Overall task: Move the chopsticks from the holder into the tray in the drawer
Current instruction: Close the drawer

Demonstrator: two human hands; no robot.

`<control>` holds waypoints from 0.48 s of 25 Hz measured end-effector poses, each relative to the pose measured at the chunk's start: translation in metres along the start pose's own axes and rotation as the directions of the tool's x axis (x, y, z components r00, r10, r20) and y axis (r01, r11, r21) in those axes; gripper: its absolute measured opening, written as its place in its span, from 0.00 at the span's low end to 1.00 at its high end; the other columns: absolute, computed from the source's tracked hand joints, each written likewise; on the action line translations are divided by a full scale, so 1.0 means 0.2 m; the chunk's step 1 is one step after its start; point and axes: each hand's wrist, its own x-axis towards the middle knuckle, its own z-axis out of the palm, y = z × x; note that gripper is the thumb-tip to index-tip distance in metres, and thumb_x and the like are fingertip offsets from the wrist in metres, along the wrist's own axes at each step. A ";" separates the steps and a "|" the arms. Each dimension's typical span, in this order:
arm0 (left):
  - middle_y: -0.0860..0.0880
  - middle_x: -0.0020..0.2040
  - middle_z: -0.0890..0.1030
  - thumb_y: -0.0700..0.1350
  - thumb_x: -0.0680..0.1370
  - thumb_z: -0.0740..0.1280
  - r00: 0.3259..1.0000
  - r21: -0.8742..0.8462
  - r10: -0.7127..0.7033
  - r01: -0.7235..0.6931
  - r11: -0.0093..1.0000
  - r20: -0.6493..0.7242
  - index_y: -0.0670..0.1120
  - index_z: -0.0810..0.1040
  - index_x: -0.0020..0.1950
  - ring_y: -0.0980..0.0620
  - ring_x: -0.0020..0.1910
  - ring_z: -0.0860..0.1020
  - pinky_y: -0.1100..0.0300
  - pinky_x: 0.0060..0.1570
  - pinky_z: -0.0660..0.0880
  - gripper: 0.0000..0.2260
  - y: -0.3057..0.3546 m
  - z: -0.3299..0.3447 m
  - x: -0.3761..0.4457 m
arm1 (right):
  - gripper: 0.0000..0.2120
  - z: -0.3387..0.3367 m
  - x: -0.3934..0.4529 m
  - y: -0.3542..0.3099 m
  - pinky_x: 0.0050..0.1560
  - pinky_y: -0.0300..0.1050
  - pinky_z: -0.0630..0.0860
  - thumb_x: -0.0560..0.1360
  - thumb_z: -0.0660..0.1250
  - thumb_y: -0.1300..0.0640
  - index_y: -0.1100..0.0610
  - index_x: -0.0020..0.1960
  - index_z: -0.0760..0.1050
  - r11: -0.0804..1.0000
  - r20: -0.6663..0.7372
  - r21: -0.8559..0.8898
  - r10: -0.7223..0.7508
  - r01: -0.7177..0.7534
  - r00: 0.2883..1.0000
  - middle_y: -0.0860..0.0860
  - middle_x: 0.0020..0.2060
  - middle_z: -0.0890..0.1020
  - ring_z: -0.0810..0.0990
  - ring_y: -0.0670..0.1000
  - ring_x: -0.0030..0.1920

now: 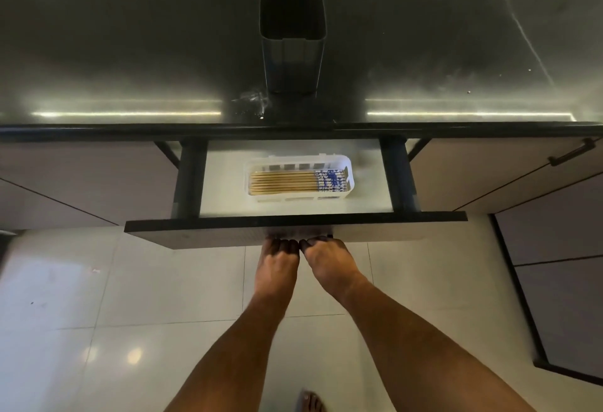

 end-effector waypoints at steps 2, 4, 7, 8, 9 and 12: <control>0.48 0.55 0.86 0.46 0.65 0.83 0.999 -0.038 0.002 -0.004 0.999 -0.041 0.46 0.83 0.62 0.47 0.65 0.79 0.51 0.75 0.59 0.27 -0.02 -0.01 0.10 | 0.15 -0.03 0.08 0.03 0.61 0.51 0.79 0.80 0.67 0.62 0.57 0.66 0.76 1.000 -0.005 0.004 0.004 -0.004 1.000 0.56 0.58 0.83 0.83 0.57 0.56; 0.48 0.49 0.87 0.45 0.59 0.86 0.998 -0.057 0.017 -0.020 0.998 -0.057 0.45 0.86 0.55 0.47 0.58 0.83 0.51 0.71 0.66 0.26 -0.03 -0.04 0.18 | 0.13 -0.07 0.16 0.06 0.59 0.51 0.80 0.80 0.67 0.62 0.57 0.64 0.78 1.000 -0.007 0.012 0.010 -0.010 1.000 0.55 0.55 0.84 0.84 0.56 0.53; 0.49 0.46 0.88 0.45 0.55 0.87 0.996 -0.043 0.033 -0.036 0.998 -0.082 0.45 0.87 0.53 0.47 0.56 0.84 0.52 0.68 0.69 0.28 -0.06 -0.06 0.29 | 0.11 -0.10 0.26 0.11 0.56 0.50 0.81 0.80 0.67 0.62 0.58 0.62 0.79 1.000 -0.022 0.021 0.018 -0.017 1.000 0.55 0.52 0.85 0.84 0.56 0.51; 0.48 0.47 0.87 0.45 0.56 0.87 0.996 -0.035 0.037 -0.041 0.999 -0.085 0.45 0.86 0.54 0.47 0.57 0.83 0.52 0.70 0.67 0.28 -0.08 -0.06 0.34 | 0.11 -0.12 0.30 0.12 0.56 0.50 0.81 0.80 0.67 0.62 0.58 0.62 0.79 1.000 -0.018 0.021 0.021 -0.021 1.000 0.55 0.52 0.85 0.84 0.56 0.50; 0.48 0.48 0.87 0.45 0.59 0.86 0.996 -0.030 0.042 -0.044 0.999 -0.077 0.45 0.86 0.55 0.47 0.58 0.83 0.52 0.72 0.65 0.26 -0.09 -0.06 0.38 | 0.11 -0.13 0.33 0.13 0.56 0.50 0.81 0.80 0.67 0.61 0.58 0.62 0.79 0.999 -0.009 0.022 0.026 -0.026 1.000 0.55 0.52 0.85 0.84 0.56 0.50; 0.48 0.48 0.87 0.44 0.62 0.84 0.997 -0.029 0.045 -0.046 0.999 -0.061 0.45 0.85 0.57 0.48 0.57 0.83 0.51 0.74 0.58 0.24 -0.13 -0.09 0.50 | 0.12 -0.17 0.45 0.18 0.58 0.50 0.80 0.81 0.67 0.60 0.57 0.63 0.78 0.999 0.018 0.027 0.046 -0.047 0.999 0.55 0.52 0.83 0.83 0.54 0.50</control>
